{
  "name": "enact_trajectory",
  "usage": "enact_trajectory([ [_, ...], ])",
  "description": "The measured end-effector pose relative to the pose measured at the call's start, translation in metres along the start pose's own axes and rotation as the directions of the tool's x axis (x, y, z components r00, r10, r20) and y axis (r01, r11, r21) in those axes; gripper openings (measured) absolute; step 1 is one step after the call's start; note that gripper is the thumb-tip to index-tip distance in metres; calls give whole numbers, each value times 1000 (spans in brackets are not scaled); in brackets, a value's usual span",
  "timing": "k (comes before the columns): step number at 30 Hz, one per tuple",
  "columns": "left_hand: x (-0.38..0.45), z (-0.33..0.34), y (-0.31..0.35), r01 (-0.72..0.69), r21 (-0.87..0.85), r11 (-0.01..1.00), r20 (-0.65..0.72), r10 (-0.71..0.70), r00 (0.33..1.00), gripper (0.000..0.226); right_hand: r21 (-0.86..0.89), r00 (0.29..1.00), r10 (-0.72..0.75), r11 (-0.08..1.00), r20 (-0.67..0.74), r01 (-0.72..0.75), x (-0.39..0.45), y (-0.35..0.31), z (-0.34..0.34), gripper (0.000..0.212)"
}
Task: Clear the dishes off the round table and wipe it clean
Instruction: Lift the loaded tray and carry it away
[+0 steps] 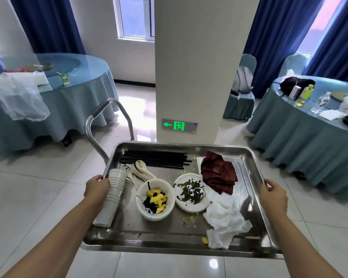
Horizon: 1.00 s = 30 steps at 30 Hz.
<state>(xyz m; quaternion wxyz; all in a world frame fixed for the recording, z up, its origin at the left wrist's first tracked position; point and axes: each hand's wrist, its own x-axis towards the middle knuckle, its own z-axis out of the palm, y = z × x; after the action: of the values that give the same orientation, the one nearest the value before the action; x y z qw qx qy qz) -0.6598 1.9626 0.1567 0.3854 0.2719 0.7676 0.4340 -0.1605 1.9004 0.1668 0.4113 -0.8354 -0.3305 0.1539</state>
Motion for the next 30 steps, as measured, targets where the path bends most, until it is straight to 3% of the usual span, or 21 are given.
enact_trajectory([
  [2,25,17,11,0,27,1000,7,-1,1000,14,-5,1000,9,1000,-3,-9,21,-9,22,35],
  [5,63,45,22,20,36,999,5,-20,1000,41,-19,999,39,999,10,-38,58,-17,58,34],
  [8,106,78,32,24,66,998,4,-24,1000,49,-54,998,61,997,34,-59,98,-22,98,29],
  [16,221,192,53,70,149,986,10,-72,997,22,-71,984,162,985,81,-156,213,-30,216,28],
  [23,315,276,40,97,216,972,23,-104,994,39,-162,944,301,947,137,-278,295,-11,331,38],
  [30,443,373,-45,110,360,927,82,-149,985,40,-99,883,457,889,109,-448,347,60,479,32],
])
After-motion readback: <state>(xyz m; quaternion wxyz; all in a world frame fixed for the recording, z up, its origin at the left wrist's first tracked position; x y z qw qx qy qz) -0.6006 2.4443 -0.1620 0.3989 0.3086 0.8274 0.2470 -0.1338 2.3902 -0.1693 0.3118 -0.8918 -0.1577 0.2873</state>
